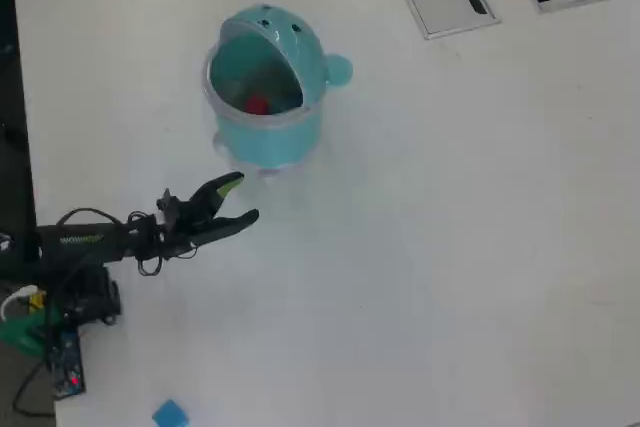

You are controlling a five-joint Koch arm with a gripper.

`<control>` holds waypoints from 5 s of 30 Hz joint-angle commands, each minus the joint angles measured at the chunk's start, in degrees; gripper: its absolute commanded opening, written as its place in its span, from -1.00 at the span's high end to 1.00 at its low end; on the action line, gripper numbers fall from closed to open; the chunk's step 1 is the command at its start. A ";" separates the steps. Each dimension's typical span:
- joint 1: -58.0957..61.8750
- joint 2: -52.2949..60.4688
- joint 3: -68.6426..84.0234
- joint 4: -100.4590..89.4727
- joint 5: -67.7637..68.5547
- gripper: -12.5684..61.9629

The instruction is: Grasp RGB lego blocks and put them in the bin one by one.

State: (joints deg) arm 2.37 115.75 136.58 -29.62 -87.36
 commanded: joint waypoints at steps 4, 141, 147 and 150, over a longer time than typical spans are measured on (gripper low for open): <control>1.93 0.97 -0.44 -6.06 0.35 -0.25; 75.41 -28.56 -22.32 64.95 -11.69 0.30; 74.62 -29.44 -22.59 64.78 -11.69 0.42; 73.74 -28.74 -23.03 64.78 -11.51 0.43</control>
State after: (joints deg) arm 77.26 86.22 116.28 36.83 -98.61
